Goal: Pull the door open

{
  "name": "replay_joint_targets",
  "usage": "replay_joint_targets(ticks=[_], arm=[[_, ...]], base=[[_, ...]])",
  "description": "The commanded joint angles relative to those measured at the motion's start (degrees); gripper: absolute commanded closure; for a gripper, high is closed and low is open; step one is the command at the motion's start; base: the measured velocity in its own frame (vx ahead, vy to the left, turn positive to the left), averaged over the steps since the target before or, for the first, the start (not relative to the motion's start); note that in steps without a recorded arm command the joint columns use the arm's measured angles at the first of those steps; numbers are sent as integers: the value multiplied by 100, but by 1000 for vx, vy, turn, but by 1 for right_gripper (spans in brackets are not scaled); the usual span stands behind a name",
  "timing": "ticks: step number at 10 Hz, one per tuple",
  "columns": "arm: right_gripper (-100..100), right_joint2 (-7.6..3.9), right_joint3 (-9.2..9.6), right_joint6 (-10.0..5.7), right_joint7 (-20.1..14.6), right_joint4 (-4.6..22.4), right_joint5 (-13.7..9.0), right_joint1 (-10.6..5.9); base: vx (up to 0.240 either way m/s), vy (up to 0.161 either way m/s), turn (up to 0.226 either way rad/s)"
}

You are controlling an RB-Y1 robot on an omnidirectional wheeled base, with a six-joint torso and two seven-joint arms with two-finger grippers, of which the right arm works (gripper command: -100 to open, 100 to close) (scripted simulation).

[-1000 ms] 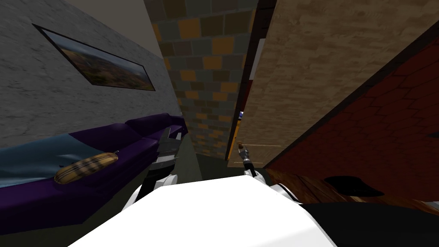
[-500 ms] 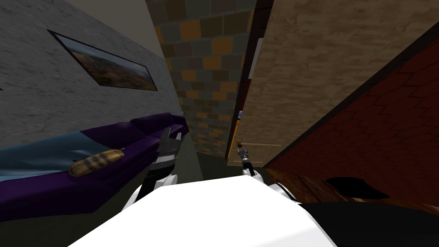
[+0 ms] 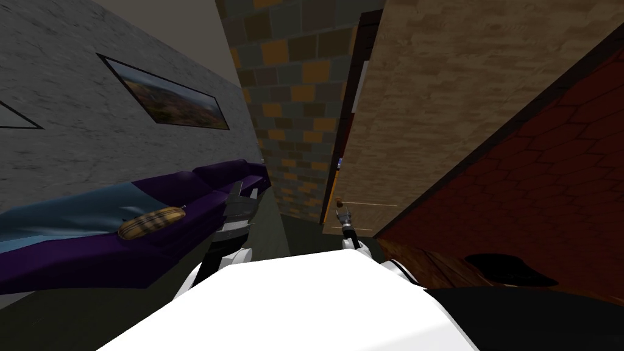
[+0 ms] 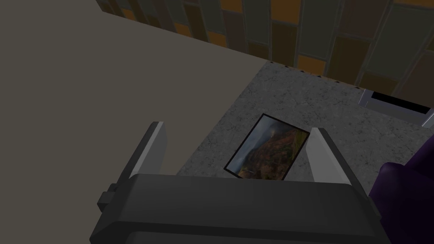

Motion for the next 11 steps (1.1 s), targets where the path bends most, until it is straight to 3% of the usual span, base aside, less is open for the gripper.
replay_joint_targets(ticks=[1, 2, 11], arm=[[-100, 46, 19, 13, -286, 13, -90, -41], [-100, 46, 19, 13, -320, 13, -90, -41], [-100, 282, 113, 224, -1708, -151, -566, -143]], base=[[-59, -13, 38], [-43, -14, 21], [-72, -27, 41]])
